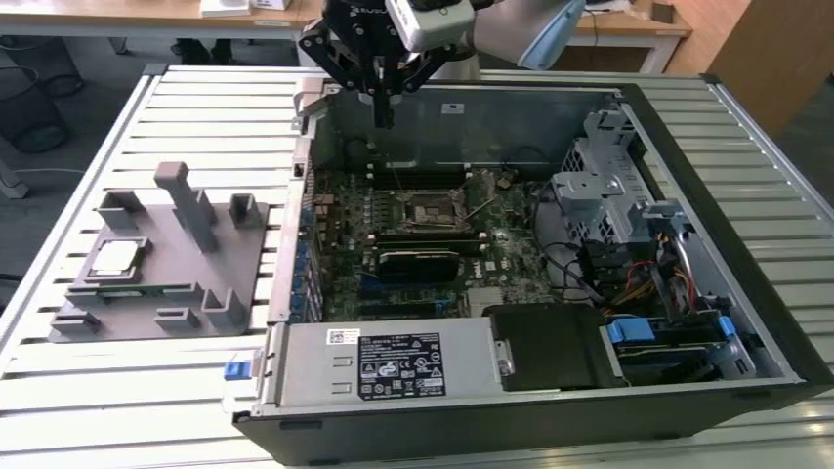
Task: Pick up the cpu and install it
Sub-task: 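Reach for the cpu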
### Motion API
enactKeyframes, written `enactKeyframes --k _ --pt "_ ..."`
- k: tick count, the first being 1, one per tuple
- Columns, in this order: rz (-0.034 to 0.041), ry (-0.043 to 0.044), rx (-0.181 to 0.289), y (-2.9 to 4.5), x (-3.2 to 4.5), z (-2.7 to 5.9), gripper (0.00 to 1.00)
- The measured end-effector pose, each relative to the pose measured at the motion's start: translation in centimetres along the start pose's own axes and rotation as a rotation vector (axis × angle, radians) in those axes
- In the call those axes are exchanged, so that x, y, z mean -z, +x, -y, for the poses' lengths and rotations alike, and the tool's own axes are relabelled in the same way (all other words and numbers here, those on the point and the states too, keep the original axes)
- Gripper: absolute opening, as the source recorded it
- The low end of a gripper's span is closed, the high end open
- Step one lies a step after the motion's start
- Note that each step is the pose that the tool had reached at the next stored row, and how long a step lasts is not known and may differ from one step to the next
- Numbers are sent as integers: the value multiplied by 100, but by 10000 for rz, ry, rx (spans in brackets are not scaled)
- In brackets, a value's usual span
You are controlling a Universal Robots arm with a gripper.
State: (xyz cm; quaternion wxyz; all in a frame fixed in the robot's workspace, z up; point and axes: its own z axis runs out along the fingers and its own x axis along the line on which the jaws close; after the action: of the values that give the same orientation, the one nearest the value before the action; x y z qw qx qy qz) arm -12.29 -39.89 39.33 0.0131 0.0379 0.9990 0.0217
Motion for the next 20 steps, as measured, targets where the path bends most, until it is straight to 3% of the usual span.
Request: enactKeyframes --k 20 --pt "0 0 1 50 -2 4 11"
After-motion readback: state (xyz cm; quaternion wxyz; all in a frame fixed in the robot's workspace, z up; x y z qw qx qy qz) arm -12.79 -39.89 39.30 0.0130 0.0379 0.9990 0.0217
